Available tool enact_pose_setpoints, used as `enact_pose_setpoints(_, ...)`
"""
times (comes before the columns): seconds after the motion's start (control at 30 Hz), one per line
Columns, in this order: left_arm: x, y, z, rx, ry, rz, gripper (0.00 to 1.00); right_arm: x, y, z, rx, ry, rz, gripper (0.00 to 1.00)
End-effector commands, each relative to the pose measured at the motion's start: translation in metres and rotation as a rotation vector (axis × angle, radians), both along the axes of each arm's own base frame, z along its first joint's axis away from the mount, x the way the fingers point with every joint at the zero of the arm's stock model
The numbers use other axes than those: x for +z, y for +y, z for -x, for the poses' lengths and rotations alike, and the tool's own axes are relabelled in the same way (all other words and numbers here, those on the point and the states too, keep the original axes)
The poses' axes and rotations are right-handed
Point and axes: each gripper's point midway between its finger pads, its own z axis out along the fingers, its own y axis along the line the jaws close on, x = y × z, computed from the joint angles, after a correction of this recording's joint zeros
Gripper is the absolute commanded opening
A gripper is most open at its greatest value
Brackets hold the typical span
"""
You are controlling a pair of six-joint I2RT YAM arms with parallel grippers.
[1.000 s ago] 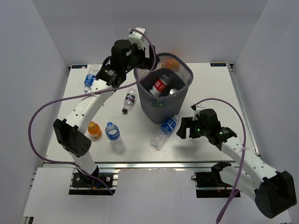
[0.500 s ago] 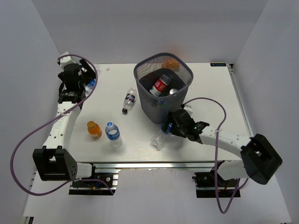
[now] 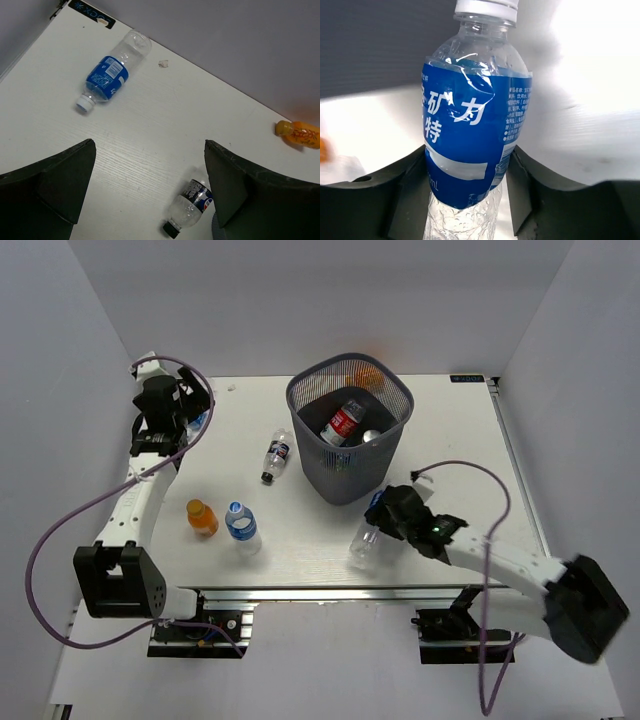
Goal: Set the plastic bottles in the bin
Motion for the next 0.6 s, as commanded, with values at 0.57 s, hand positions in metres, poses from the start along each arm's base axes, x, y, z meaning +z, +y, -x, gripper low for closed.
enact_pose_setpoints(0.57,-0.109,-0.100,-0.040,-0.534,0.213,0.142,0.98,0.467,-0.021,-0.104,-0.017,-1.068,0.376,0.46)
